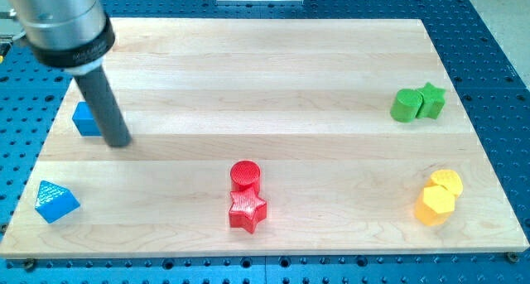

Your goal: Push the blue cube to the top left side of the board

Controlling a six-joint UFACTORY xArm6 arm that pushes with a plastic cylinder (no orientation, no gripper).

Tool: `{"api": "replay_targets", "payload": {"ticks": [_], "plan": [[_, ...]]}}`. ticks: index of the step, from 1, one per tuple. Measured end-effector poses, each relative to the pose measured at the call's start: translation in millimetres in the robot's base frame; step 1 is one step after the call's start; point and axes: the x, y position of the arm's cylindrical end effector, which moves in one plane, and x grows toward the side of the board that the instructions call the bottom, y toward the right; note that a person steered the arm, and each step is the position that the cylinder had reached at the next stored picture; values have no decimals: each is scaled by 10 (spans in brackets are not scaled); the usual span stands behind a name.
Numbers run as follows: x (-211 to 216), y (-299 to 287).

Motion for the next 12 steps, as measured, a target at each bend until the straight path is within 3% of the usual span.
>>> {"api": "replay_targets", "payload": {"ticks": [1, 2, 3, 4, 5, 6, 7, 8, 10, 11, 12], "plan": [[-131, -329], [-732, -278], [-839, -114], [-572, -244], [-822, -452], [-1374, -271], [-1521, 45], [-1302, 25], [-1515, -58], [-1266, -171], [-1287, -204]]}}
